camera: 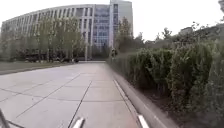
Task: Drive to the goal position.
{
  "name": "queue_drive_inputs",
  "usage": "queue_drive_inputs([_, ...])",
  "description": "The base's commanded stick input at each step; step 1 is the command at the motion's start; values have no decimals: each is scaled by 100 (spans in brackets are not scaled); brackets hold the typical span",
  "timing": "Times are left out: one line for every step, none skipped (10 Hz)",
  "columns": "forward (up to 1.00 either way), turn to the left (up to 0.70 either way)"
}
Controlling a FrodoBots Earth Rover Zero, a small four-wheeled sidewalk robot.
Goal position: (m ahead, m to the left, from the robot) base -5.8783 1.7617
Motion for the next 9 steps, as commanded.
queue_drive_inputs([4, 0])
queue_drive_inputs([4, 0])
queue_drive_inputs([4, 0])
queue_drive_inputs([2, 0])
queue_drive_inputs([1, 0])
queue_drive_inputs([3, 0])
queue_drive_inputs([4, 0])
queue_drive_inputs([2, 0])
queue_drive_inputs([4, 0])
